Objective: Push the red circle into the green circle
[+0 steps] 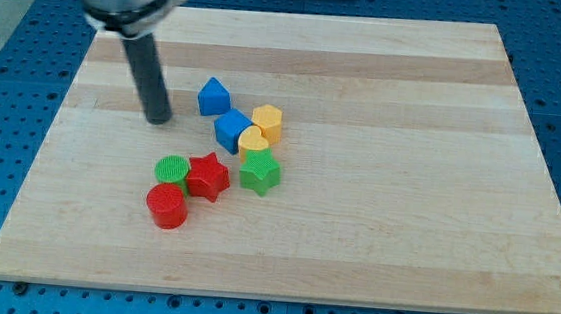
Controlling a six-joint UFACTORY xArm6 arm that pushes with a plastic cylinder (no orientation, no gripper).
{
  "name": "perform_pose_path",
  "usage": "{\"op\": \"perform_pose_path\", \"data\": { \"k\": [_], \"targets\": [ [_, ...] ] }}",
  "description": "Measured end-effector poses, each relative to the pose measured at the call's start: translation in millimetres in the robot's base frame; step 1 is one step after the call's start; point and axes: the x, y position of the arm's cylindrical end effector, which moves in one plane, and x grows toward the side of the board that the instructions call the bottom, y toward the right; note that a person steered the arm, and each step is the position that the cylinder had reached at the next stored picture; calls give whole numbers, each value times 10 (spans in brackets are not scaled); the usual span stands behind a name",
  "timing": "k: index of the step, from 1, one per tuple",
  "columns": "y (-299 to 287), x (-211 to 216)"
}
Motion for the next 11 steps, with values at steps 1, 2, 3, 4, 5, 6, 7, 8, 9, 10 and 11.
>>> {"op": "perform_pose_path", "data": {
  "k": [1, 2, 3, 4, 5, 6, 7, 8, 9, 10, 11],
  "targets": [
    [-306, 35],
    [-35, 957],
    [104, 1331],
    [517, 1996],
    [631, 2020],
    [631, 1788],
    [630, 1348],
    [655, 782],
    [785, 335],
    [785, 330],
    [782, 403]
  ]
}}
